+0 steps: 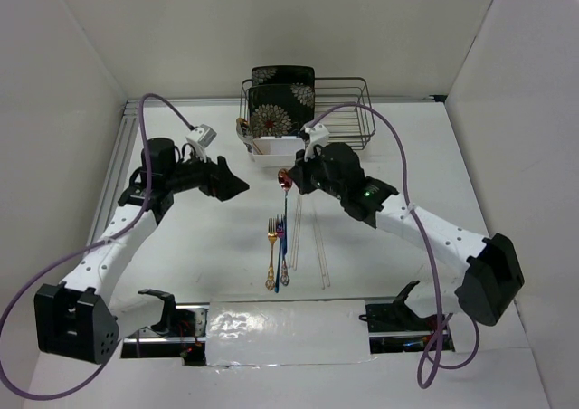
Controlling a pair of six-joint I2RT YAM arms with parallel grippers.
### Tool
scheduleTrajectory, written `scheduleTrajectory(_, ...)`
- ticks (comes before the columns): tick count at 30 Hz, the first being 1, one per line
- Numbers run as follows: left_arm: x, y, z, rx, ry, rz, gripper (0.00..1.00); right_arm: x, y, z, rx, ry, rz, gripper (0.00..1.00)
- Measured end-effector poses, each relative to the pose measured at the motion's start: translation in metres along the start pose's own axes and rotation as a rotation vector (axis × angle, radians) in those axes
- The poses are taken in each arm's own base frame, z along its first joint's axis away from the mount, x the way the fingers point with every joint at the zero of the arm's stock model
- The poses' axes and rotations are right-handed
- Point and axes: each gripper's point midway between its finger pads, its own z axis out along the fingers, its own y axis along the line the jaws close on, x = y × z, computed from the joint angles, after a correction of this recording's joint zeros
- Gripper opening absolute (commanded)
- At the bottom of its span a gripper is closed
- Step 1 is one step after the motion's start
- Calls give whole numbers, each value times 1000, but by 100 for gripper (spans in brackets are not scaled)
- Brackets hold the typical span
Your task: Sort the eating utensils into containers
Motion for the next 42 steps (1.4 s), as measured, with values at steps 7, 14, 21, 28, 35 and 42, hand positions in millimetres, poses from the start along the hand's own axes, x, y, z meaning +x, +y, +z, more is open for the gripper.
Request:
scheduleTrajectory(7,-5,-22,12,160,19,17,95,-38,32,-16,-162,-79,-52,0)
scheduleTrajectory(14,-18,-48,26,269,9,80,89,-63,57,-25,-289,-133,-85,0)
scheduleTrajectory(21,-28,-59,33,305,-6,116,74,-74,68,-25,-344,-153,-107,0)
scheduleTrajectory(28,-30,-64,36,317,-11,128,50,-67,70,-18,-364,-129,-121,0)
scheduleTrajectory(35,-34,-70,38,363,-9,141,0,-63,69,-16,-368,-120,-145,0)
scheduleTrajectory(42,-33,-68,41,377,0,133,0,-63,67,-13,-348,-95,-125,52)
